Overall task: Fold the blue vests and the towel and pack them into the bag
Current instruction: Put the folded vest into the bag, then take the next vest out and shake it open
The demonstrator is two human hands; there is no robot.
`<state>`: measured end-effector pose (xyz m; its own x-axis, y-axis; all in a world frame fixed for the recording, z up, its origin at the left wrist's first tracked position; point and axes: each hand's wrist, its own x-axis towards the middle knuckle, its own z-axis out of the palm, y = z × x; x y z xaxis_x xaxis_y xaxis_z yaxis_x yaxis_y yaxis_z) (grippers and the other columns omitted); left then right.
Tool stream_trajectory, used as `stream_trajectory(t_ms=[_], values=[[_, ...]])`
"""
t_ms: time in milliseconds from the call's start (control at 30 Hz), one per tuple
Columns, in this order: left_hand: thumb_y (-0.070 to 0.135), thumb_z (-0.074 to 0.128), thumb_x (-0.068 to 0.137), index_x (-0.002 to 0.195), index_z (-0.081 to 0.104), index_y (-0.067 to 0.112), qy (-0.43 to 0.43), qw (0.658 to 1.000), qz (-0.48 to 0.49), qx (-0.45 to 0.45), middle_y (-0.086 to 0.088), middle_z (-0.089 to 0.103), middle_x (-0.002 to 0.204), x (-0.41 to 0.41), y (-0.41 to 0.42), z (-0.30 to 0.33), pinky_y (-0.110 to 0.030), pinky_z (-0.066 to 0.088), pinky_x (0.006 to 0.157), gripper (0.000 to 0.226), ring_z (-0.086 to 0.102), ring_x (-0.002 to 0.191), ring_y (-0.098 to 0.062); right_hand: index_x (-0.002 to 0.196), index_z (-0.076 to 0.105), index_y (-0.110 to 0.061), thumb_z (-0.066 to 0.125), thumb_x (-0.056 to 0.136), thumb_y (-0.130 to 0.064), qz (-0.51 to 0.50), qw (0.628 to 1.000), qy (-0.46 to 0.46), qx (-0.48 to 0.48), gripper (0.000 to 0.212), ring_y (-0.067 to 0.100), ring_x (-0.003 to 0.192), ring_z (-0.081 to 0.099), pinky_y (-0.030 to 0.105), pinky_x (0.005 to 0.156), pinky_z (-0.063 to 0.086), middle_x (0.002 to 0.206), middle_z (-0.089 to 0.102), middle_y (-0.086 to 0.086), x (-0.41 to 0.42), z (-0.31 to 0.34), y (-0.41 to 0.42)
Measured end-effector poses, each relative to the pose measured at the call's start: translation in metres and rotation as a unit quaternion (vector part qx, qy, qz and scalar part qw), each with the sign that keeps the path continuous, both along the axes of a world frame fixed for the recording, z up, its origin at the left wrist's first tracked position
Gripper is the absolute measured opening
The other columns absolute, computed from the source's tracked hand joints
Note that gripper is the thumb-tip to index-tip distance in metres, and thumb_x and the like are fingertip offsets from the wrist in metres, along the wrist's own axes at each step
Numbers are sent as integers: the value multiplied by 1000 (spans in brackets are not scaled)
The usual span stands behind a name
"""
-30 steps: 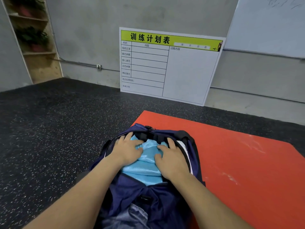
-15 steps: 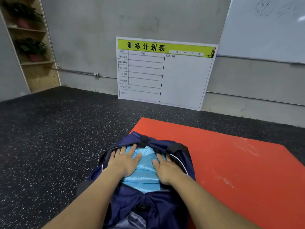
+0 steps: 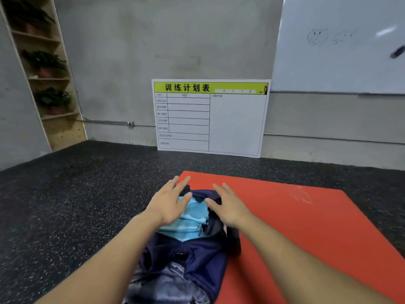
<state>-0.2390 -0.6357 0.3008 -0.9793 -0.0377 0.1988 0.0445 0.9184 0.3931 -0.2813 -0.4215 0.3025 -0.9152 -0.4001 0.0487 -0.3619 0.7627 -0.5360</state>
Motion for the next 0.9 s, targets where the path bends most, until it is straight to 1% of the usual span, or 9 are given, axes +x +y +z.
stream_trajectory(t_ms=[167,233,267,300,400,600,700,833,900], values=[[58,35,103,159,18,42,29,999,-35,-7,-4,17,168,25,59,54,-40,19,125,61,15,155,-21,162,24,-25,53,99,-57,-30,998,53,14,76,19,157,13,29,123,16,171,4,8,32,49,74],[71,27,93,158,19,43,40,997,-58,-4,-5,20,168,33,89,71,-43,18,125,71,15,155,-20,162,23,-26,53,99,-57,-48,997,65,21,76,21,156,16,29,123,17,171,3,7,47,64,109],[73,24,89,158,19,43,48,996,-70,0,-5,21,167,37,104,78,-43,18,125,75,15,155,-19,162,23,-27,54,99,-57,-58,995,71,23,76,21,156,17,29,123,17,171,3,6,55,70,128],[72,24,90,158,20,43,56,995,-82,4,-5,22,167,40,121,83,-42,17,125,74,15,155,-19,162,22,-28,54,99,-57,-69,994,79,26,76,21,156,16,30,123,17,172,2,4,61,75,146],[59,33,103,158,20,43,73,990,-118,3,-2,22,167,48,173,95,-44,20,124,59,15,155,-19,162,21,-32,54,98,-58,-103,990,91,42,76,20,157,13,35,125,20,172,0,-1,83,86,204],[55,33,105,158,18,46,75,978,-193,-5,1,20,167,67,288,106,-48,20,121,56,14,155,-17,162,19,-34,52,98,-61,-170,976,118,71,77,18,157,14,36,122,23,172,0,-3,131,97,319],[57,33,104,157,16,49,72,968,-240,1,1,19,168,76,346,103,-51,19,123,57,12,155,-16,162,19,-34,53,98,-60,-200,969,117,84,77,19,156,16,35,122,24,172,1,-3,160,92,374],[55,35,104,158,18,47,64,952,-299,6,-2,21,167,86,423,88,-44,17,124,57,14,155,-17,162,19,-36,53,98,-61,-241,960,108,97,77,20,156,16,39,123,26,172,1,-4,203,75,444],[61,31,101,158,17,47,60,942,-330,-5,-4,23,167,92,462,76,-47,20,124,60,16,155,-18,162,19,-36,52,98,-62,-262,954,99,108,77,20,156,16,38,123,25,172,1,-3,223,61,478]])
